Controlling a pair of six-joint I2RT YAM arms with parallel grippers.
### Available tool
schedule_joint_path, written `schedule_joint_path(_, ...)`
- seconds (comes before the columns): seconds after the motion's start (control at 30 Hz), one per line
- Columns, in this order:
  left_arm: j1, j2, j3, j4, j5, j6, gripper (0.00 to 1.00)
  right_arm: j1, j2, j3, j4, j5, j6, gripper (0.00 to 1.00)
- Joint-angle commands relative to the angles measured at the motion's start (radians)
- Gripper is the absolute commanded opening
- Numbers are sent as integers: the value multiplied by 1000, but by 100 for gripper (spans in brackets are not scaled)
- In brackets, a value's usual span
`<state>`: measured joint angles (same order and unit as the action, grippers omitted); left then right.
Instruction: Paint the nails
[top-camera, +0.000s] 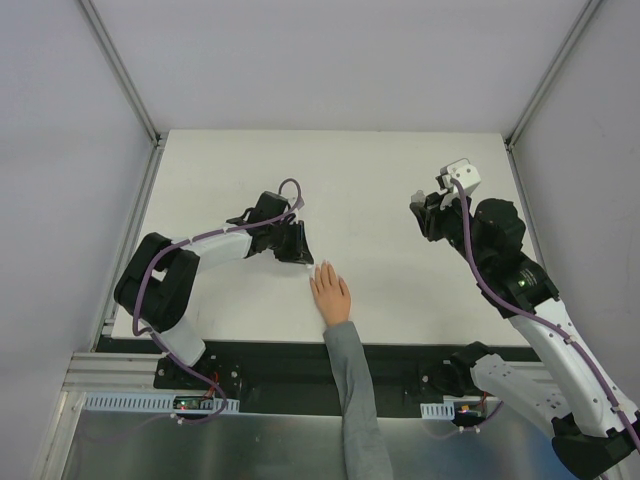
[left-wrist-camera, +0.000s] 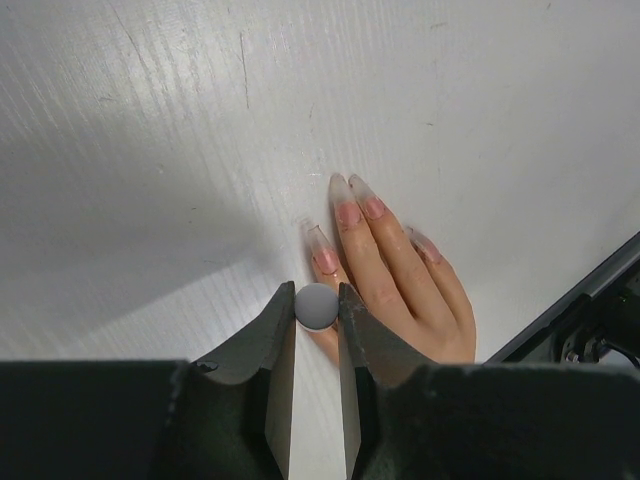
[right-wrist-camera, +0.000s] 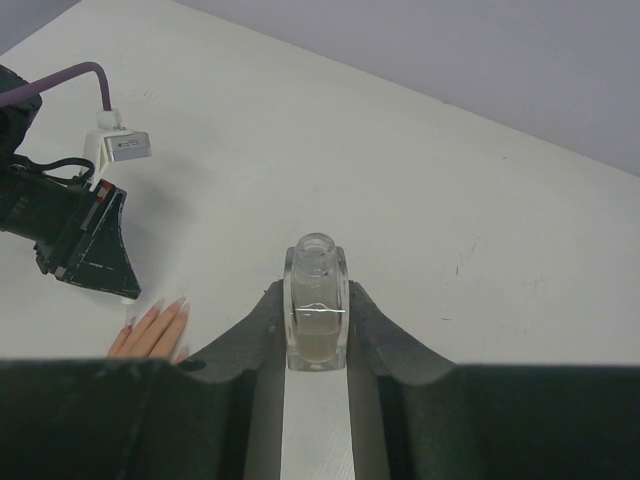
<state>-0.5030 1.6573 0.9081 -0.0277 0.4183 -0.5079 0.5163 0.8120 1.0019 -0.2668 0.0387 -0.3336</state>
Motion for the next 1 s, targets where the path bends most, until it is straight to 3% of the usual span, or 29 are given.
schedule_joint_path(0.0, -2, -10, 20, -20, -7, 12, 0, -4, -7, 4, 29, -8, 7, 0)
schedule_joint_path(0.97, 4, 24, 25, 20, 20, -9, 0, -9, 6, 4, 29, -20, 13, 0)
